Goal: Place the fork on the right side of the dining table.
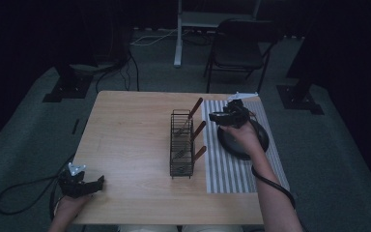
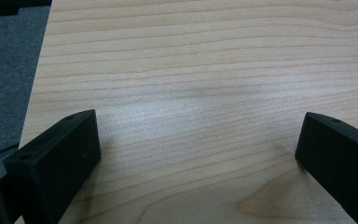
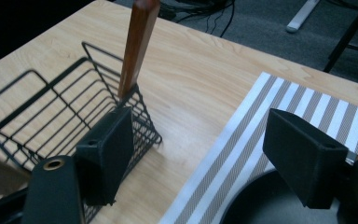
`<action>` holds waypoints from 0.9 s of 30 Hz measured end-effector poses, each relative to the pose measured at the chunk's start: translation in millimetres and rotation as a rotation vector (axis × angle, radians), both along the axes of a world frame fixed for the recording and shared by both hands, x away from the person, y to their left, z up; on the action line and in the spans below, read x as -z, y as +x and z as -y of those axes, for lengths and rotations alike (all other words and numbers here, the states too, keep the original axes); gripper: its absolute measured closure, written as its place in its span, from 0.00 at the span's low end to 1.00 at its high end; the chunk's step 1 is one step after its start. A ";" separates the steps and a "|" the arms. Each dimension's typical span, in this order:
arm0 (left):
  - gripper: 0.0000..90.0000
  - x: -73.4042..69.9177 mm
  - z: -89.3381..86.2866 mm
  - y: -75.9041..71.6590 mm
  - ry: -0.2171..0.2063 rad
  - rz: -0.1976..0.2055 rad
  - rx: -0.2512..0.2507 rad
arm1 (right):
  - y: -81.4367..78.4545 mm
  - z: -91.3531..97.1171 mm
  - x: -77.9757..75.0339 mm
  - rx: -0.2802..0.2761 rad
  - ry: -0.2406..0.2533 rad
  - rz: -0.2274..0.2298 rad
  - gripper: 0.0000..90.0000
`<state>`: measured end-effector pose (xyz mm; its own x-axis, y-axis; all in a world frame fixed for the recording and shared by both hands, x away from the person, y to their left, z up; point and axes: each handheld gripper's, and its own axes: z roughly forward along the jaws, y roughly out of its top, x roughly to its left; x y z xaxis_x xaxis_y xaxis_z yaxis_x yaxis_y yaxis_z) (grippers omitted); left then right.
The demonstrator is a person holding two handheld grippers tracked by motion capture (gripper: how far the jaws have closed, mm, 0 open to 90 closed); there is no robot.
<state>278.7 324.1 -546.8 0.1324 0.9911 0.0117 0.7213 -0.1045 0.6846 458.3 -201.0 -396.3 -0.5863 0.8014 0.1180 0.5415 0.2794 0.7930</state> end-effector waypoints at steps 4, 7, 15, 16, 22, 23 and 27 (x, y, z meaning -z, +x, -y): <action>0.00 0.0 0.0 0.0 0.000 0.000 0.000 | 5.8 -6.7 -3.8 0.004 0.008 0.000 0.29; 0.00 0.0 0.0 0.0 0.000 0.000 0.000 | 9.3 -11.6 -6.0 -0.001 0.023 -0.004 0.29; 0.00 0.0 0.0 0.0 0.000 0.000 0.000 | 16.2 -20.0 -9.8 0.004 0.087 -0.004 0.34; 0.00 0.0 0.0 0.0 0.000 0.000 0.000 | 17.0 -22.0 -10.3 0.003 0.085 -0.002 0.34; 0.00 0.0 0.0 0.0 0.000 0.000 0.000 | 23.4 -34.8 -10.2 -0.004 0.070 -0.013 0.34; 0.00 0.0 0.0 0.0 0.000 0.000 0.000 | 24.4 -35.9 -10.2 -0.002 0.069 -0.014 0.36; 0.00 0.0 0.0 0.0 0.001 0.000 0.000 | 29.4 -39.3 -10.2 0.012 0.072 -0.018 0.38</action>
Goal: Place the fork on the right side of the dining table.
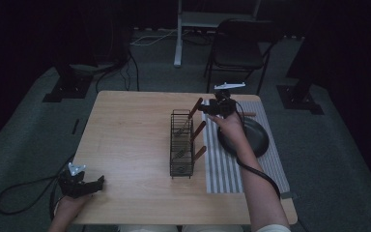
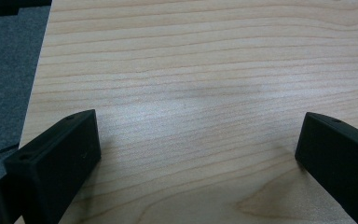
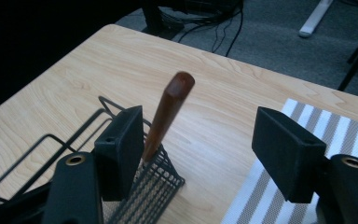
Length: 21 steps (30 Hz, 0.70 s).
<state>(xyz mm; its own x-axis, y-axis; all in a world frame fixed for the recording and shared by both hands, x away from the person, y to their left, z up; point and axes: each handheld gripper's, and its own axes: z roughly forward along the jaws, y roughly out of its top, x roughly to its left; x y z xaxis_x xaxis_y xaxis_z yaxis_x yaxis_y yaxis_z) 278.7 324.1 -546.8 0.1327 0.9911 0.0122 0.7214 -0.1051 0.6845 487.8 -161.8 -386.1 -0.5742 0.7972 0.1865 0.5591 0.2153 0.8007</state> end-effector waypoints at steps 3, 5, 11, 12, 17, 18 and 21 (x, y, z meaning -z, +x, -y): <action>0.00 0.0 0.0 0.0 0.000 0.000 0.000 | 3.1 -2.0 -0.7 0.002 0.008 -0.005 0.42; 0.00 0.0 0.0 0.0 0.000 0.000 0.000 | 5.2 -3.5 -1.3 -0.003 0.014 -0.013 0.46; 0.00 0.0 0.0 0.0 0.000 0.000 0.000 | 7.8 -14.3 -2.6 -0.036 -0.012 -0.029 0.53; 0.00 0.0 0.0 0.0 0.000 0.000 0.000 | 9.5 -17.3 -2.0 -0.042 -0.014 -0.037 0.57; 0.00 0.0 0.0 0.0 0.000 0.000 0.000 | 14.3 -17.8 -2.1 -0.050 0.041 -0.064 0.67; 0.00 0.0 0.0 0.0 0.000 0.000 0.000 | 14.9 -17.9 -2.3 -0.055 0.043 -0.067 0.71; 0.00 0.0 0.0 0.0 0.000 0.000 0.000 | 15.3 -18.8 -3.0 -0.072 0.042 -0.070 0.79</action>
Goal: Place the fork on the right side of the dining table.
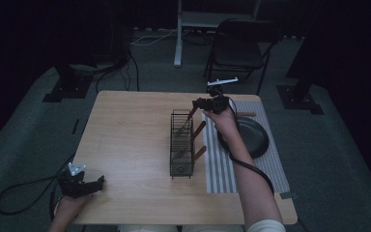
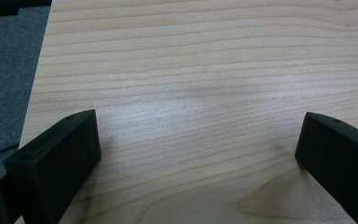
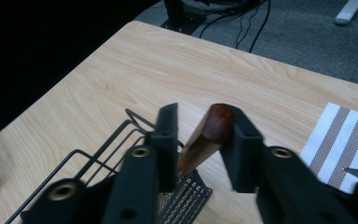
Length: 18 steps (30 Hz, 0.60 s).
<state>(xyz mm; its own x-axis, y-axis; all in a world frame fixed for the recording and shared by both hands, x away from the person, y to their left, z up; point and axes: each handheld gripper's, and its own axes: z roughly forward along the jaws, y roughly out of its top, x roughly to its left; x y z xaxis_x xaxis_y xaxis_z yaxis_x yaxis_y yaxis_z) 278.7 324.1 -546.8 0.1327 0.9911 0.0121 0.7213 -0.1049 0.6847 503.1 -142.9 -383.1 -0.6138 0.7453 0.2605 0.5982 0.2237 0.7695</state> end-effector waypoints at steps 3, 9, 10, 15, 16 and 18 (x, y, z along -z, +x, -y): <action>0.00 0.0 0.0 0.0 0.000 0.000 0.000 | -1.0 0.1 -1.4 -0.018 0.004 0.002 0.82; 0.00 0.0 0.0 0.0 0.000 0.000 0.000 | -6.1 -1.8 -5.0 -0.095 0.048 -0.011 0.89; 0.00 0.0 0.0 0.0 0.000 0.000 0.000 | -7.4 -2.9 -5.8 -0.098 0.044 -0.010 0.89; 0.00 0.0 0.0 0.0 0.000 0.000 0.000 | -12.5 -7.1 -8.1 -0.109 0.023 0.014 0.89; 0.00 0.0 0.0 0.0 0.000 0.000 0.000 | -13.0 -7.3 -8.1 -0.107 0.022 0.016 0.90; 0.00 0.0 0.0 0.0 0.000 0.000 0.000 | -14.2 -7.9 -8.4 -0.100 0.019 0.021 0.90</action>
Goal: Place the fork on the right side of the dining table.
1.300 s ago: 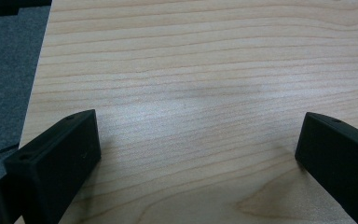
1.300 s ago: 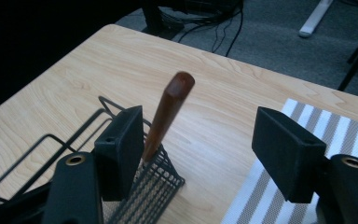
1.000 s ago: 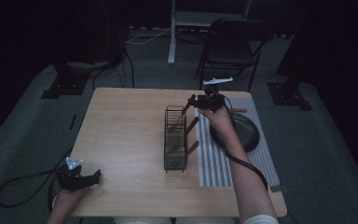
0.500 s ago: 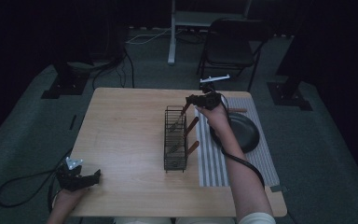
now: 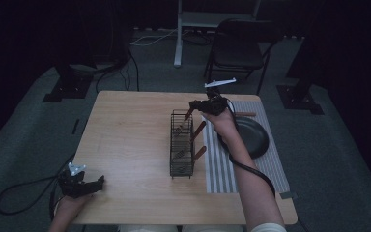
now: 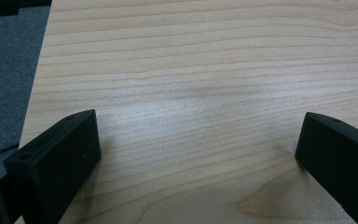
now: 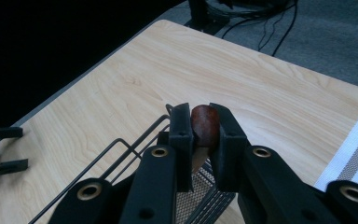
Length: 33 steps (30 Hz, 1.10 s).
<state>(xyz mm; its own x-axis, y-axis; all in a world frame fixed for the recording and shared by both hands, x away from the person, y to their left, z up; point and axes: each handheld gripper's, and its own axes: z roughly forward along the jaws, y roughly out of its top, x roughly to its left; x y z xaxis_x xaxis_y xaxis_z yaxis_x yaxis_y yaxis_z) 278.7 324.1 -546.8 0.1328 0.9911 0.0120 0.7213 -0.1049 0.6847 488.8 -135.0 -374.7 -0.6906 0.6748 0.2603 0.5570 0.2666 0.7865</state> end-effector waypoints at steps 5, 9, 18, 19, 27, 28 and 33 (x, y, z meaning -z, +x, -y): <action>0.00 0.0 0.0 0.0 0.000 0.000 0.000 | -3.0 2.5 -4.8 0.020 0.003 0.007 0.90; 0.00 0.0 0.0 0.0 0.000 0.000 0.000 | -4.7 5.0 -8.0 0.018 0.011 0.016 0.90; 0.00 0.0 0.0 0.0 0.000 0.000 0.000 | -20.8 13.1 -37.0 0.012 0.027 0.078 0.90; 0.00 0.0 0.0 0.0 0.000 0.000 0.000 | -22.3 14.1 -40.1 0.013 0.031 0.085 0.90; 0.00 0.0 -0.1 0.0 0.001 0.000 0.000 | -35.5 19.5 -62.4 0.020 0.045 0.126 0.90; 0.00 0.0 -0.1 0.0 0.001 0.000 0.000 | -36.4 20.1 -64.0 0.018 0.045 0.132 0.90; 0.00 0.0 0.0 0.0 0.001 0.001 0.000 | -41.8 25.0 -73.9 0.025 0.053 0.147 0.90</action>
